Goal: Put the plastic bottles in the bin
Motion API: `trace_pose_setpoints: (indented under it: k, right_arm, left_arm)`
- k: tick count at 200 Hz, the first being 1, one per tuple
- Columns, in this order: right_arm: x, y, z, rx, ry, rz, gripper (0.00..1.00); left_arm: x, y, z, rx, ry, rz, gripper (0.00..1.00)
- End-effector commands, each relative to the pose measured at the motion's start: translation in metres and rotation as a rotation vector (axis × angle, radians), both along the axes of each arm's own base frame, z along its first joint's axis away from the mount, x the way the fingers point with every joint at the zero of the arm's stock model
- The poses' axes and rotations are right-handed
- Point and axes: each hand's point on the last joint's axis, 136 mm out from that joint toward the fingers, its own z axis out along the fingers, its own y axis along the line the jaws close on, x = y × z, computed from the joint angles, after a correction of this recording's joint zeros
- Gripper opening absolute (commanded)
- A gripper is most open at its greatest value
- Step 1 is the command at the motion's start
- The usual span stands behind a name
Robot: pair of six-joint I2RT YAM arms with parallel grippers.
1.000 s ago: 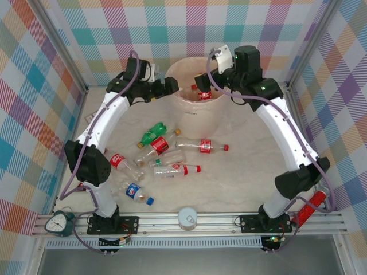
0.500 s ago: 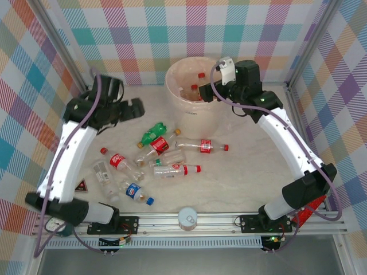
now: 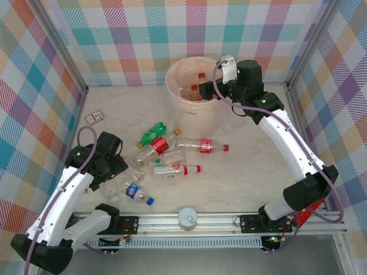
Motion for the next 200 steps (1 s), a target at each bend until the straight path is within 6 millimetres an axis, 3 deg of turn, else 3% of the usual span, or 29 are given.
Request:
trace_pose_setpoints:
  k: [1,45,88,150,200]
  right_arm:
    - [-0.002,0.0,0.002,0.017,-0.006,0.009,0.99]
    - [-0.006,-0.007,-0.004,-0.029,-0.001,0.0,0.99]
    - [-0.007,-0.011,-0.006,-0.035,0.005,0.005,0.99]
    - [-0.013,-0.031,-0.008,-0.017,0.002,-0.02,0.99]
    - [-0.015,-0.039,-0.006,-0.012,0.001,-0.03,0.99]
  left_arm:
    - [0.008,0.03,0.004,0.15,-0.058,0.08,0.93]
    - [0.026,0.047,-0.035,0.044,-0.028,0.14,0.9]
    - [0.05,0.049,-0.066,-0.095,-0.053,0.139,0.87]
    - [0.051,0.07,-0.089,-0.088,-0.018,0.162,0.89]
    - [0.057,0.066,-0.123,-0.136,0.057,0.177,0.89]
